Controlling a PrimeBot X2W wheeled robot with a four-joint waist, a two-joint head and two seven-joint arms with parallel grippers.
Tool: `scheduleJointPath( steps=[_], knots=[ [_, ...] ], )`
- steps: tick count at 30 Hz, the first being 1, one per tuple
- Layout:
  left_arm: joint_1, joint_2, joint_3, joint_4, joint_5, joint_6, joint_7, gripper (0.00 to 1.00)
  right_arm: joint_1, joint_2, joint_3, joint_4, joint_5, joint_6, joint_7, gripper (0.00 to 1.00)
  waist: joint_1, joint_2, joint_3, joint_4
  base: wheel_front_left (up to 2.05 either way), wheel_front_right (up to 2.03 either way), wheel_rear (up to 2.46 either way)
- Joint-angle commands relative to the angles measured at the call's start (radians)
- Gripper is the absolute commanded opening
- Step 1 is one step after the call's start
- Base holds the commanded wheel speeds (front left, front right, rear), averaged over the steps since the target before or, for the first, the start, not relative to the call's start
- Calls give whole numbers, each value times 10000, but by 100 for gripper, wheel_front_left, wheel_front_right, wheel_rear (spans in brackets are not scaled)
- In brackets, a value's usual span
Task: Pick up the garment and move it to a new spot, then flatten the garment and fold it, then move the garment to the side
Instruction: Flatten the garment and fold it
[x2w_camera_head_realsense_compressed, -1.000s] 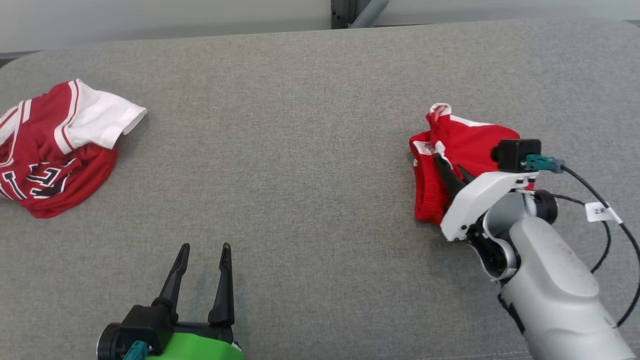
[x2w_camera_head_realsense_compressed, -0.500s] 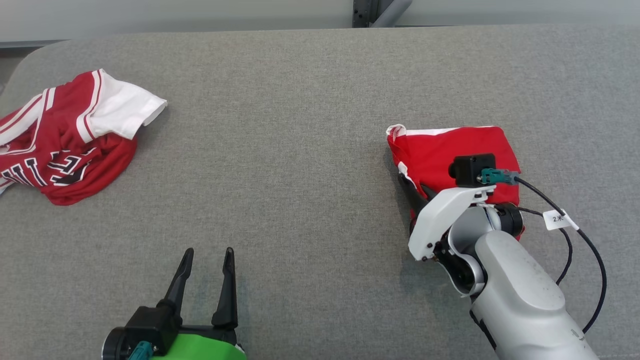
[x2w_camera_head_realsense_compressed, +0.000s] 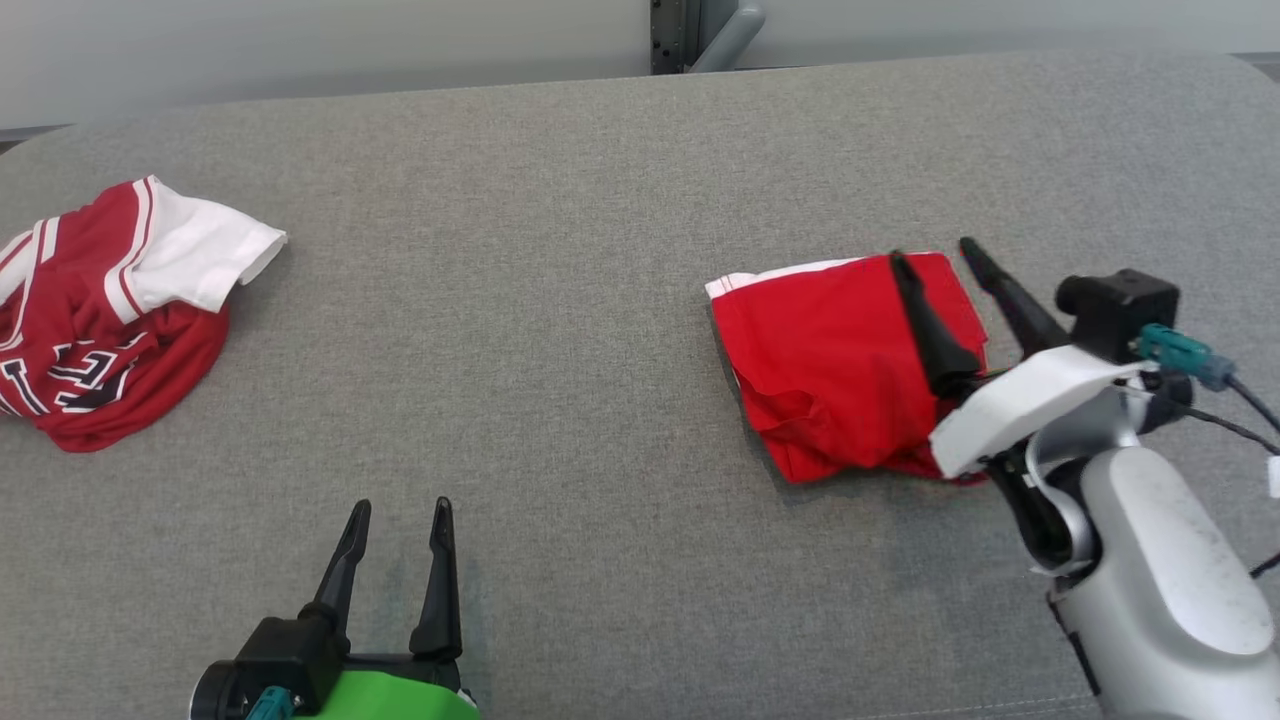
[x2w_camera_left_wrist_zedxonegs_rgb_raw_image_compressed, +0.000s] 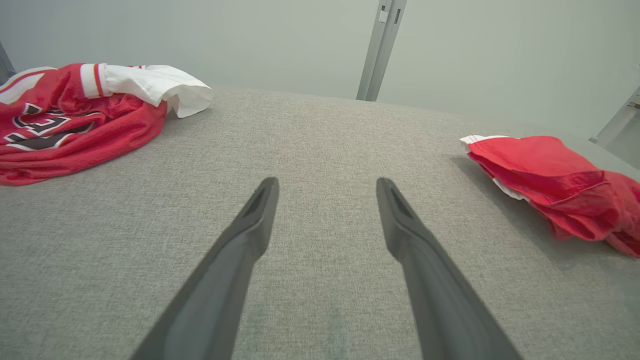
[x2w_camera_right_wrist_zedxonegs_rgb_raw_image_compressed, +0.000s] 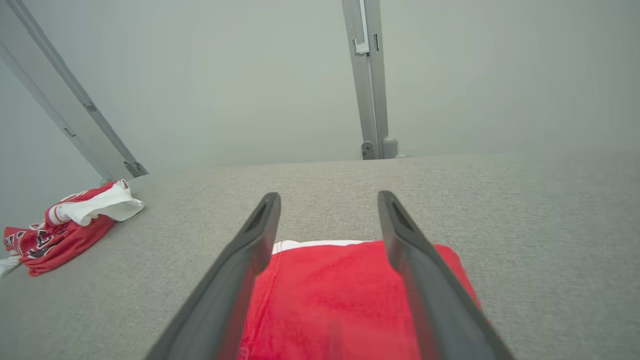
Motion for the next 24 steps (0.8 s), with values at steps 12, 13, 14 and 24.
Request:
scheduleJointPath(
  steps=[12,13,14,24],
  knots=[
    [-119,13,-127,-13,-104,-51,-27,100,405,-129,-1120,1001,-829,-5,-822,0,0,49,262,170,0,0,0],
    [-178,14,-154,9,-116,-61,-27,100,294,-161,-984,1268,-880,-7,-872,0,0,49,295,205,0,0,0],
    [-232,13,-178,26,-131,-65,-27,100,177,-214,-780,1534,-1040,-5,-955,0,0,49,324,245,0,0,0],
    [-234,13,-155,97,-204,5,-27,100,-53,154,1215,3520,-1103,-8,-2526,0,0,49,382,726,0,0,0]
  ],
)
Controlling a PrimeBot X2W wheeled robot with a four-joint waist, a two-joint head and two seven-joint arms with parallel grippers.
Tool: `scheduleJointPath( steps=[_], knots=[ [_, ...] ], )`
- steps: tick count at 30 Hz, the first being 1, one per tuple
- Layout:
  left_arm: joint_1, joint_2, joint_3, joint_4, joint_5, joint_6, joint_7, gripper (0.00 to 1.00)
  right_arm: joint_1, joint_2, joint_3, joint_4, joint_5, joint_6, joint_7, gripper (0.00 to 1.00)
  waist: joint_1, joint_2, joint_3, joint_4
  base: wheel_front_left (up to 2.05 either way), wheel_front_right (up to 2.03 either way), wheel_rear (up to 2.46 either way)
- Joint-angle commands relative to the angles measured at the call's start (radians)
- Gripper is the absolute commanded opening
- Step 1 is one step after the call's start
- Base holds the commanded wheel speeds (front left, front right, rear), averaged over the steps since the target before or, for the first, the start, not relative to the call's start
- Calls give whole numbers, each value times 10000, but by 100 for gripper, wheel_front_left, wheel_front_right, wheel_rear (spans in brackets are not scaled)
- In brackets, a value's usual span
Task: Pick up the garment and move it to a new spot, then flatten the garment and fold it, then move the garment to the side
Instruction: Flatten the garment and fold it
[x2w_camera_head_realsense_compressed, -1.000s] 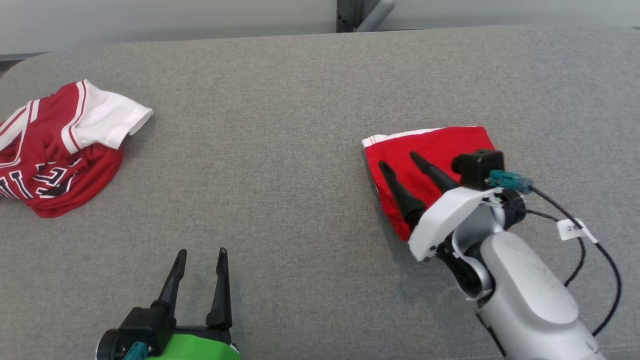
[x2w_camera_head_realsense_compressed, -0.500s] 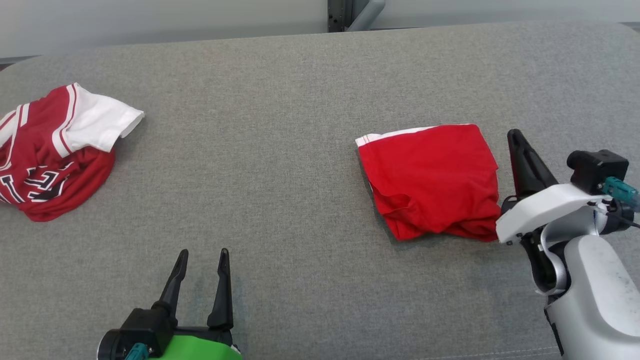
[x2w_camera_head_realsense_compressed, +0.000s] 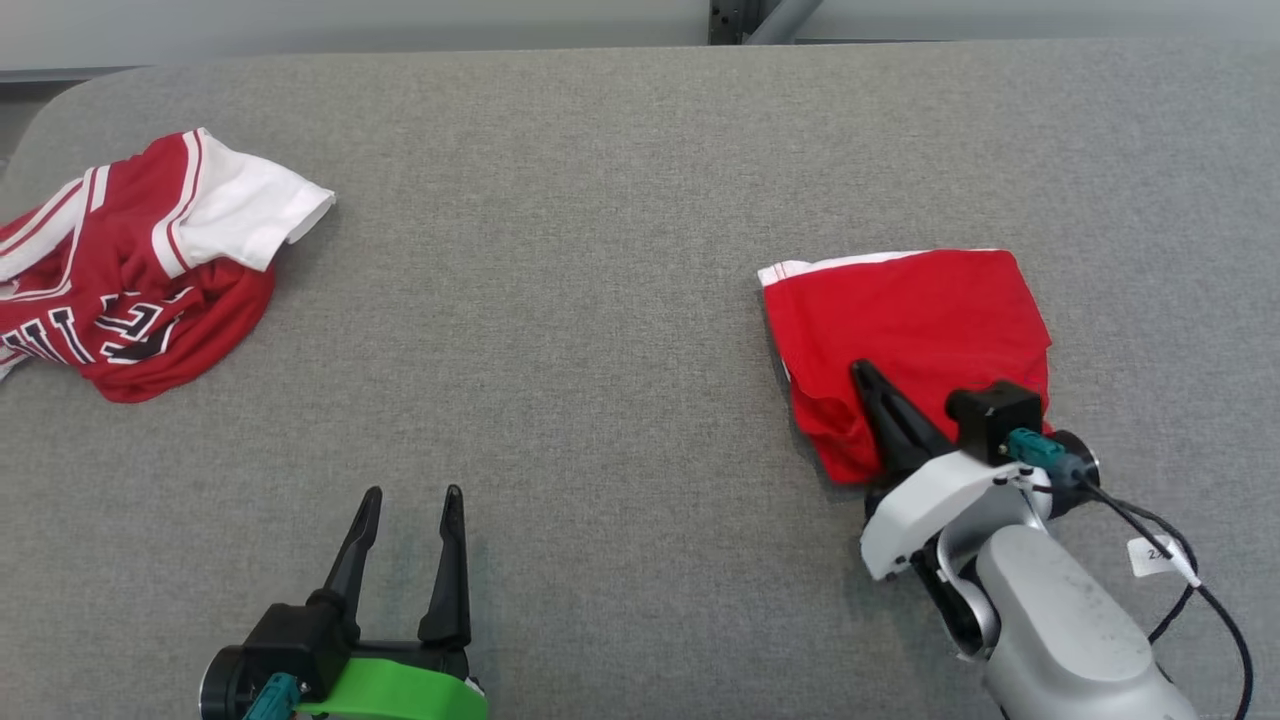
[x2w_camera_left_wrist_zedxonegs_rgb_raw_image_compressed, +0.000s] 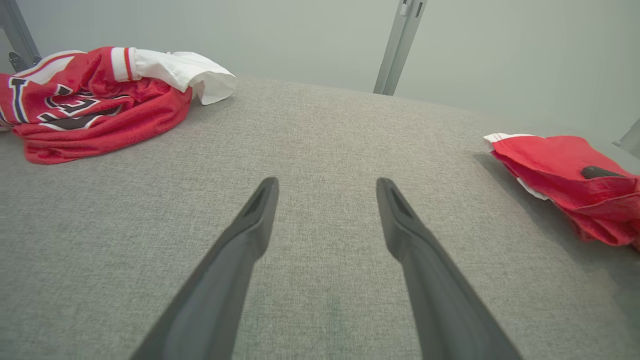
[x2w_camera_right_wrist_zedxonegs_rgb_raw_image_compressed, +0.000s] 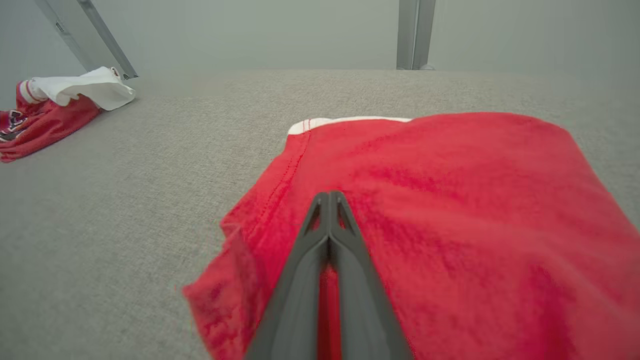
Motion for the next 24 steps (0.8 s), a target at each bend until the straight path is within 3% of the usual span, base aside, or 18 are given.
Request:
scheduleJointPath(
  steps=[1,8,15,19,24],
  knots=[
    [39,12,38,40,-98,20,-27,100,149,-46,279,139,119,-8,-141,0,0,49,-1,99,0,0,0],
    [39,11,33,7,-156,71,-27,100,125,169,1452,931,572,-8,-272,0,0,49,-13,184,0,0,0],
    [154,12,190,-42,-330,102,-27,100,24,389,2046,764,964,-8,-352,0,0,49,-247,81,0,0,0],
    [283,12,311,-201,-453,165,-27,100,462,264,1743,-114,1046,-8,-346,0,0,49,-570,-13,0,0,0],
    [599,12,622,-169,-234,149,-27,100,1498,-103,539,-1556,735,-8,-344,0,0,49,-1136,-169,0,0,0]
  ],
)
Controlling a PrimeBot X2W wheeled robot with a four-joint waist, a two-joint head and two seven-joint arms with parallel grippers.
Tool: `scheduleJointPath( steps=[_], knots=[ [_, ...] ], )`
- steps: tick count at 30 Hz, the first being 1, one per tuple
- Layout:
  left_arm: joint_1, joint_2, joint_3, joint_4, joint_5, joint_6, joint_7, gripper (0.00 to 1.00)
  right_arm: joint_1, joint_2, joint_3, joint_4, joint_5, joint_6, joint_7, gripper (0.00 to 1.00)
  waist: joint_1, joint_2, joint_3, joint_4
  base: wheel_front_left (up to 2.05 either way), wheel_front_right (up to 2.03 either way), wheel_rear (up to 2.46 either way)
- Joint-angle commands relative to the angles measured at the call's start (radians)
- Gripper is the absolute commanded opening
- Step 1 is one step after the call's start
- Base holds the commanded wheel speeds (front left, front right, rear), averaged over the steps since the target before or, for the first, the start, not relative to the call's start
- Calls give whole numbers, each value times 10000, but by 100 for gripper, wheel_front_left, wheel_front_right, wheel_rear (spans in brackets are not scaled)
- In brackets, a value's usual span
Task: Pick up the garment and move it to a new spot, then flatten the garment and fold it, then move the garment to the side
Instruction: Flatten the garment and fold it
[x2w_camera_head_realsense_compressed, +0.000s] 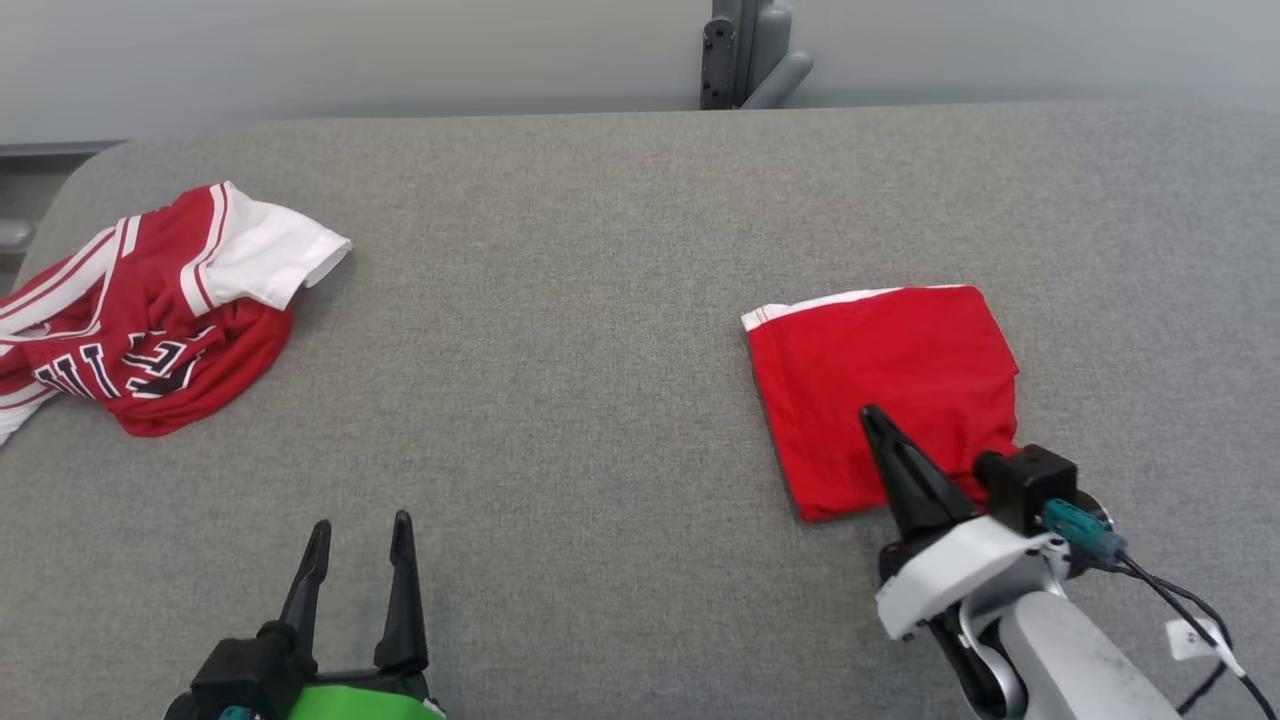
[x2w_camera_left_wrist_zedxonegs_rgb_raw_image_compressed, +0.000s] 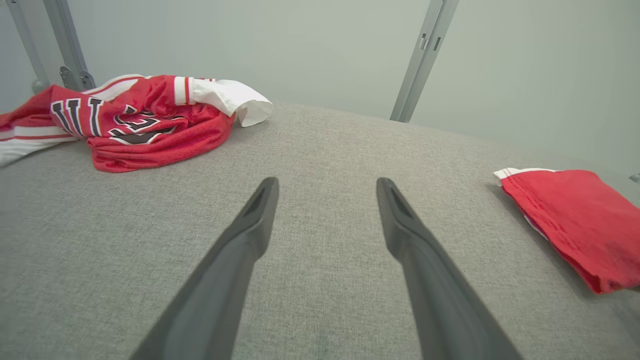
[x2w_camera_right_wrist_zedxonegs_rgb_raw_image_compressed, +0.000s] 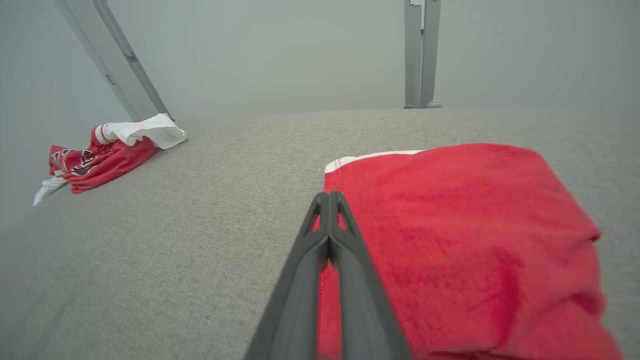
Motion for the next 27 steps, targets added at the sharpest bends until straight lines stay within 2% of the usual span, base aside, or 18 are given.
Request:
scheduleJointPath(
  steps=[1,2,3,4,9,14,21,27],
  knots=[
    [186,14,101,8,109,16,-27,100,308,-93,-185,-184,-129,-8,-24,10,0,49,-358,-170,0,0,0],
    [239,14,212,16,162,-1,-27,100,536,-143,-505,-450,-226,-8,-25,35,0,49,-440,-217,0,0,0],
    [299,14,321,31,202,-31,-27,100,723,-168,-794,-727,-295,-8,-25,47,0,49,-524,-268,0,0,0],
    [375,14,425,48,266,-59,-27,100,941,-203,-1088,-970,-368,-7,-25,100,0,49,-603,-313,0,0,0],
    [698,14,961,200,470,-247,-27,100,1823,-282,-2367,-1616,-892,-7,-26,100,0,49,-935,-512,0,0,0],
    [994,14,1299,319,619,-472,-27,100,2396,-8,-3192,-1646,-1261,-7,-27,100,0,49,-1207,-678,0,0,0],
    [1213,14,1500,373,775,-668,-27,100,2808,260,-3439,-1329,-1707,-7,-27,100,0,49,-1334,-795,0,0,0],
    [1132,14,1482,393,732,-731,-27,100,2584,346,-3237,-1119,-1805,-7,-28,100,0,49,-1325,-875,0,0,0]
  ],
)
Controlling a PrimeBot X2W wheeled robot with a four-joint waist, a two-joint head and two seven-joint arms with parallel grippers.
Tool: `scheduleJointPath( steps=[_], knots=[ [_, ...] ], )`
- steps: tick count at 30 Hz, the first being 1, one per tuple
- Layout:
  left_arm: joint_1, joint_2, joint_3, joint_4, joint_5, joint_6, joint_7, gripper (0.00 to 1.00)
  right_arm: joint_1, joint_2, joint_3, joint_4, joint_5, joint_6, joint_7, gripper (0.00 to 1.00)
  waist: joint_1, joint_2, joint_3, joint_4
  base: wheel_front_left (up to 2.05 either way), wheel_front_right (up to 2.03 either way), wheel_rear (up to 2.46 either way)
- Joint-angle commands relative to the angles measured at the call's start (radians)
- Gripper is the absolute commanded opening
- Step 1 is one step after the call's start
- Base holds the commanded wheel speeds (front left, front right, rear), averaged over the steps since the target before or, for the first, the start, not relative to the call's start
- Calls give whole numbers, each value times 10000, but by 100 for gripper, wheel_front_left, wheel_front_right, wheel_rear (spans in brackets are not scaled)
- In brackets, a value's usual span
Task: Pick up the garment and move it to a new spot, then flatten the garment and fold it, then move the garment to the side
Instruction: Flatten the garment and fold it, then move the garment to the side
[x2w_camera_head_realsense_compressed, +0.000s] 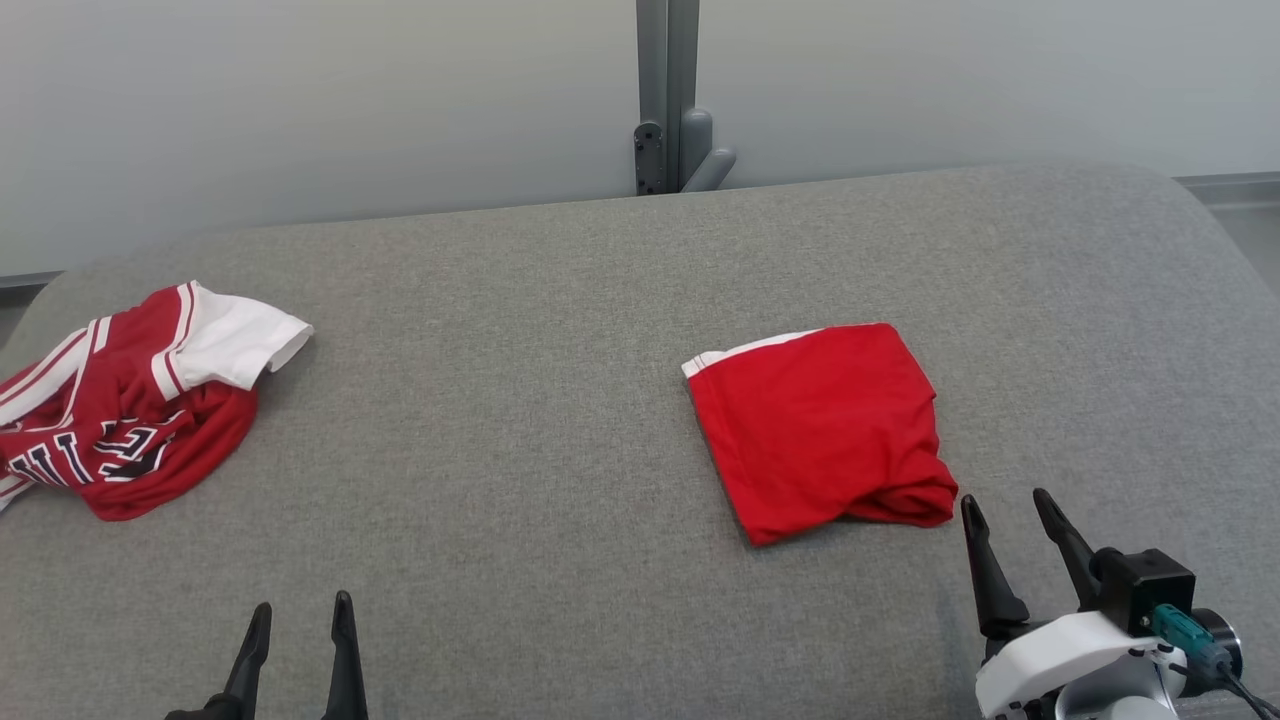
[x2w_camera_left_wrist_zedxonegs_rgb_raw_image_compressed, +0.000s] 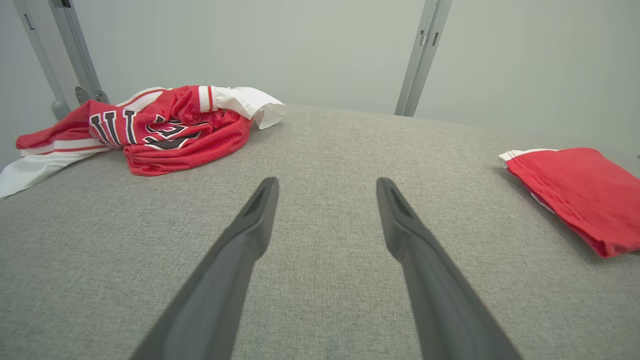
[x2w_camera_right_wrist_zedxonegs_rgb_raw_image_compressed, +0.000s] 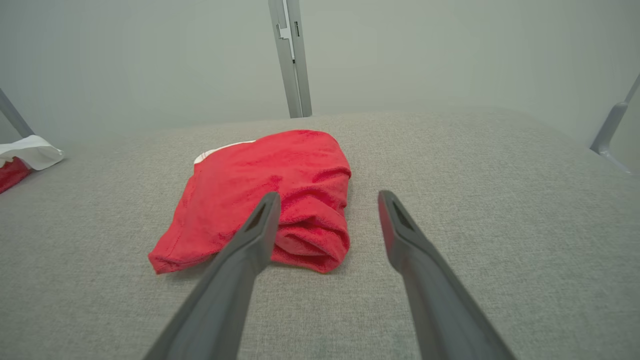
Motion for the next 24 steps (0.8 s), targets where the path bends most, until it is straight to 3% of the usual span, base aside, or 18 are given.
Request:
scheduleJointPath(
  steps=[1,8,13,18,24],
  knots=[
    [53,14,31,2,21,-65,-27,100,-180,-7,65,54,-31,-5,-28,100,0,48,8,-24,0,0,0],
    [25,14,-17,-18,-46,-53,-27,100,-419,43,223,208,61,-5,-28,100,0,48,32,-6,0,0,0],
    [-66,12,-70,-126,-132,17,-27,100,-1237,159,198,451,1064,-5,204,100,0,48,270,-22,0,0,0],
    [-508,14,-205,-159,-19,-72,-27,100,-2597,29,-283,672,1947,-5,2607,100,0,48,870,-25,0,0,0],
    [-1006,14,-459,-212,56,-127,-27,100,-3886,-144,-900,1509,1669,-3,5099,100,0,48,1638,234,0,0,0]
  ],
)
